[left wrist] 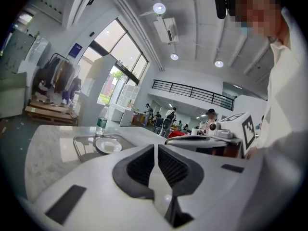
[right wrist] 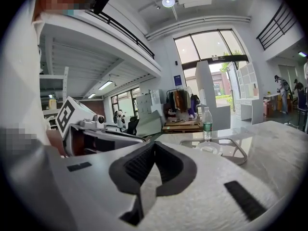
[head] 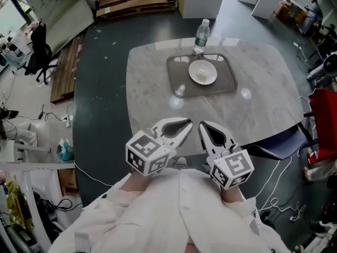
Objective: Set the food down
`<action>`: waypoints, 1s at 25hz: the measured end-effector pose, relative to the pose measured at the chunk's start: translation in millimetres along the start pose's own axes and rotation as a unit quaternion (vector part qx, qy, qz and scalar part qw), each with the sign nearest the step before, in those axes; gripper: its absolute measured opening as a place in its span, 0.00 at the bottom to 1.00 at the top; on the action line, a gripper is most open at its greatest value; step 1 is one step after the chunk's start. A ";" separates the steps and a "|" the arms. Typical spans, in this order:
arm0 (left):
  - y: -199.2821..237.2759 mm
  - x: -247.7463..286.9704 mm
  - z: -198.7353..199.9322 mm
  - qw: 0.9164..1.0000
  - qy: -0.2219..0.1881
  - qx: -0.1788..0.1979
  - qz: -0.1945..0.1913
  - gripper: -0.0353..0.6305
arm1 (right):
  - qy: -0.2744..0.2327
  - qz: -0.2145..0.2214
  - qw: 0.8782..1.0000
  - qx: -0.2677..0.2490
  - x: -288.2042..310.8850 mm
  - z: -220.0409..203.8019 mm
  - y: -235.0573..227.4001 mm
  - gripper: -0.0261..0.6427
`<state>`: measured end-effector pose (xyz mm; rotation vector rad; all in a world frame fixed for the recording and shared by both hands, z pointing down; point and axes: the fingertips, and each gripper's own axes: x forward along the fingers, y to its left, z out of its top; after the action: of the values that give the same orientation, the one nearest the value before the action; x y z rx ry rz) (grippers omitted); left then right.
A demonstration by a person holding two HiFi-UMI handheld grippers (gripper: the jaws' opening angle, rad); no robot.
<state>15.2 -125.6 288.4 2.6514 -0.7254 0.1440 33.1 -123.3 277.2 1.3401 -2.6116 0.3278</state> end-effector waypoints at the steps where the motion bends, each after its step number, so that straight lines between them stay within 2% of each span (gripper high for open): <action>1: -1.1 -0.6 0.3 1.000 -0.003 -0.003 0.001 0.10 | 0.001 0.004 1.000 -0.002 -0.9 -0.2 1.8 0.04; 11: -6.8 -3.7 -1.9 1.000 -0.009 -0.006 0.023 0.09 | 0.005 0.010 1.000 -0.003 -7.9 -2.5 -3.1 0.04; 25: -11.7 14.6 -7.5 1.000 0.011 0.004 0.022 0.09 | 0.009 0.020 1.000 -0.011 -12.3 -2.1 -15.8 0.04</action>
<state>33.7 -120.3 294.2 2.6373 -0.7766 0.1886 53.1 -122.2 277.7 1.2746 -2.6223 0.3129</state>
